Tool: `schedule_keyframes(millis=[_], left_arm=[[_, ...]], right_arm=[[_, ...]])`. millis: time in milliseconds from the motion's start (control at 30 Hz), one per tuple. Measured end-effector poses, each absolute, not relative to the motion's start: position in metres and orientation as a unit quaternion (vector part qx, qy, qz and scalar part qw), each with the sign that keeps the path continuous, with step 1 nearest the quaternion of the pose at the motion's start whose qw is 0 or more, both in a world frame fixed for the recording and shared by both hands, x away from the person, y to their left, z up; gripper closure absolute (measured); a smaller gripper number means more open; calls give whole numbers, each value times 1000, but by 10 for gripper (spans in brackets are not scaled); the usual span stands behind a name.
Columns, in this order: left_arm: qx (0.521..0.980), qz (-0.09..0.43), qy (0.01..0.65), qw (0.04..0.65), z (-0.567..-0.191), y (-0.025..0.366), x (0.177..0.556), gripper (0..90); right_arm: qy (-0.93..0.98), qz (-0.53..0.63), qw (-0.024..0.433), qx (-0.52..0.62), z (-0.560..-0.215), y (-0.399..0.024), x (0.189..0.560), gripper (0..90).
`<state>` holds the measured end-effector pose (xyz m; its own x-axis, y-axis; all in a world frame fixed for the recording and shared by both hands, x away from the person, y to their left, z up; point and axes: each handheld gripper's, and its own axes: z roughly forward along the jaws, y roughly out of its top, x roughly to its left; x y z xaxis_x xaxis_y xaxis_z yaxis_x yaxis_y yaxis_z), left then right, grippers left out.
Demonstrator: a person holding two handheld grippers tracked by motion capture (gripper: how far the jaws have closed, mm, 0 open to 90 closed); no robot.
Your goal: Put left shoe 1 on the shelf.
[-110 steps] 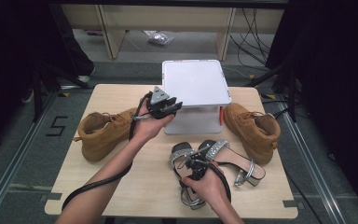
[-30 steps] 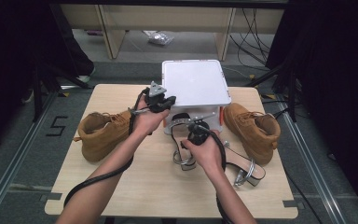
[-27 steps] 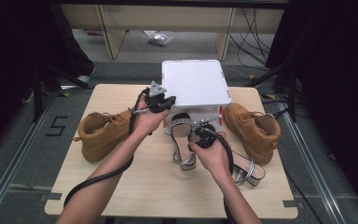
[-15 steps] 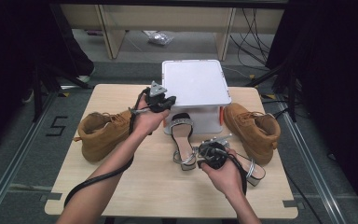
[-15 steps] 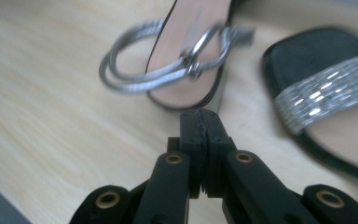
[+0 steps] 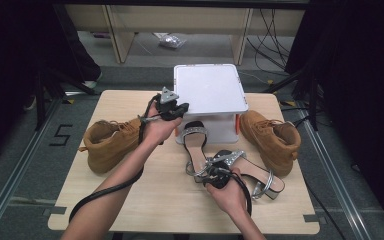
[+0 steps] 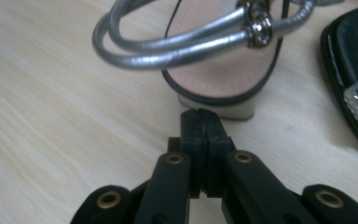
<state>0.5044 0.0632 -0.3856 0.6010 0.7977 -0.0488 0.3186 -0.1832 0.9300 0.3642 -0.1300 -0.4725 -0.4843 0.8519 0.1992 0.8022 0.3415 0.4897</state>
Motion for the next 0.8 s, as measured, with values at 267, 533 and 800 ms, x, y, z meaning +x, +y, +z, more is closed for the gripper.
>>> schedule_keyframes(millis=[267,533,800], left_arm=[[732,232,381,515,-386,64,504,897],[732,231,380,516,-386,63,505,897],[734,231,379,514,-385,63,505,898]], right_arm=[[807,286,54,514,-476,-129,367,900],[792,311,81,520,-467,-127,374,900],[796,315,97,508,-460,-118,396,900]])
